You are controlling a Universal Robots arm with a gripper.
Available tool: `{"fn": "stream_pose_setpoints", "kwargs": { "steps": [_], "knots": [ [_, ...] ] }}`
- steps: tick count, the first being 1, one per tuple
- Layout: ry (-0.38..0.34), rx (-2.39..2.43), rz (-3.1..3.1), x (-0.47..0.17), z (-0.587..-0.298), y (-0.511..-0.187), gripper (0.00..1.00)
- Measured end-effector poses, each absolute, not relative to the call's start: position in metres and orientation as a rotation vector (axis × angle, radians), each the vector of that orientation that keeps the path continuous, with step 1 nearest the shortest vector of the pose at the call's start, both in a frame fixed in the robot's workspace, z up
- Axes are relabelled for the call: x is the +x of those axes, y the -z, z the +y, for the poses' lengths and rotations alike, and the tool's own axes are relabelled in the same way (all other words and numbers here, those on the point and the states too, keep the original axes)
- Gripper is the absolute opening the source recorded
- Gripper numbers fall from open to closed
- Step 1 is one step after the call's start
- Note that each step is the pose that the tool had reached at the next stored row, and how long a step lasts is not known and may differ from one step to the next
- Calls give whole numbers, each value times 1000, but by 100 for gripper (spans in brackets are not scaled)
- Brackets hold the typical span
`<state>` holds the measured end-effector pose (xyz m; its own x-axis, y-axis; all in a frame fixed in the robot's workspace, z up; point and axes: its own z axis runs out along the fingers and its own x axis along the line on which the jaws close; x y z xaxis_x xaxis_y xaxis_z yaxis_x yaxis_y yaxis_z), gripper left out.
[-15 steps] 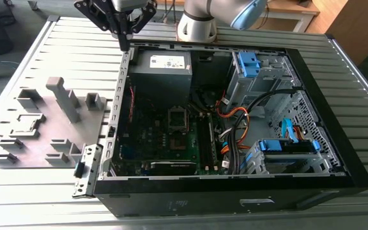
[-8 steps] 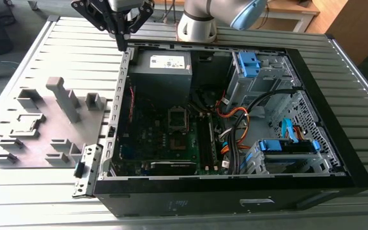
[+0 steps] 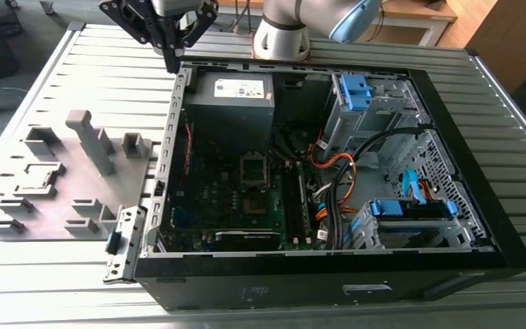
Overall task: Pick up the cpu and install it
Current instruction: 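Reach for the cpu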
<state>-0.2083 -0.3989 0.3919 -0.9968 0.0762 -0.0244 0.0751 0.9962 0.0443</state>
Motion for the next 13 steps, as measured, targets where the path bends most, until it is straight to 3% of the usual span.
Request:
{"fn": "stream_pose_setpoints", "kwargs": {
  "steps": [13],
  "knots": [
    [-68,118,3113,-212,-399,-392,11]
  ]
}}
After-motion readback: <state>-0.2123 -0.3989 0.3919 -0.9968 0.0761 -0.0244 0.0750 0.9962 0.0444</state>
